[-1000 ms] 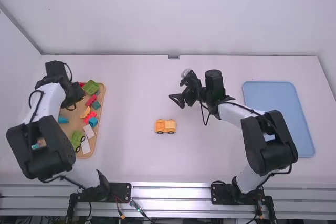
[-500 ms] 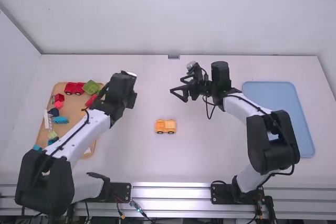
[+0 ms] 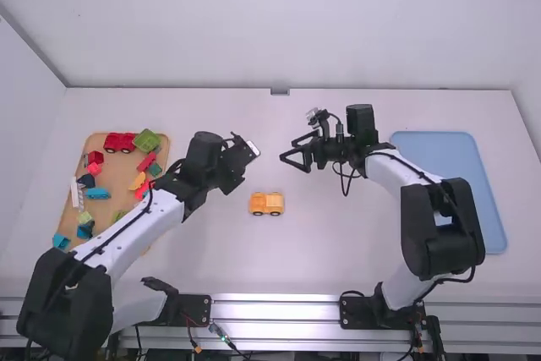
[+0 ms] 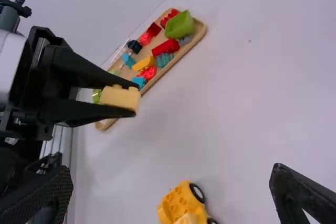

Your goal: Assemble lego blocks to make yellow taxi

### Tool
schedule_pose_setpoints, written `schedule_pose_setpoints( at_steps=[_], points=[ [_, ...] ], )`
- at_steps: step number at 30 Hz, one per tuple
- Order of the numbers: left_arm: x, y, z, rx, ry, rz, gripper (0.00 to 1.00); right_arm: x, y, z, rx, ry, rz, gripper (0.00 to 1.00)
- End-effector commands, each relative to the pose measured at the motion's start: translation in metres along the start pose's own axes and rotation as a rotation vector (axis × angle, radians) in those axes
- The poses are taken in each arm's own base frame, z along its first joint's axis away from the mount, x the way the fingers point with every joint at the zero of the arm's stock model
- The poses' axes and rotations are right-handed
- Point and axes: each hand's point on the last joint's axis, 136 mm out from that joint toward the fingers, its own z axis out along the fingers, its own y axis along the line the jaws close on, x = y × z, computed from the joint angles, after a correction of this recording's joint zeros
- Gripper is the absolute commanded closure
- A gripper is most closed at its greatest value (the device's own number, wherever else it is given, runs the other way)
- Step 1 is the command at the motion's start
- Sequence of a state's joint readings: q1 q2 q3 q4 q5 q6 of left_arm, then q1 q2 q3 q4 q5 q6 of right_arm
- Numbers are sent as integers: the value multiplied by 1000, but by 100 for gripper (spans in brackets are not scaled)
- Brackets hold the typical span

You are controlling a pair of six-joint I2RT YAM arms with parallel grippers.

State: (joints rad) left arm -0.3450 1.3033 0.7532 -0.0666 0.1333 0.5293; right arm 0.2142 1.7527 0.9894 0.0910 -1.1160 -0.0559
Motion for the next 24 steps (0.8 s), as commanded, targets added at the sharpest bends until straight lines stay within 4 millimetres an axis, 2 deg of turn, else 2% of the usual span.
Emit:
schedule_pose_setpoints(
  at_steps=[1, 7, 13, 18, 24],
  points=[
    [-10, -21, -3, 114, -67, 55, 91, -1, 6, 13, -20, 20, 4, 2],
    [-5, -28, -2, 144, -50, 47, 95, 9, 7, 36, -43, 51, 49, 6],
    [3, -29, 7, 153, -24, 64, 98, 12, 11, 39, -57, 62, 74, 13],
    [3, -28, 15, 150, -30, 61, 97, 15, 19, 47, -78, 79, 65, 23],
    [5, -29, 23, 153, -26, 59, 98, 16, 24, 51, -87, 86, 58, 28]
  ],
)
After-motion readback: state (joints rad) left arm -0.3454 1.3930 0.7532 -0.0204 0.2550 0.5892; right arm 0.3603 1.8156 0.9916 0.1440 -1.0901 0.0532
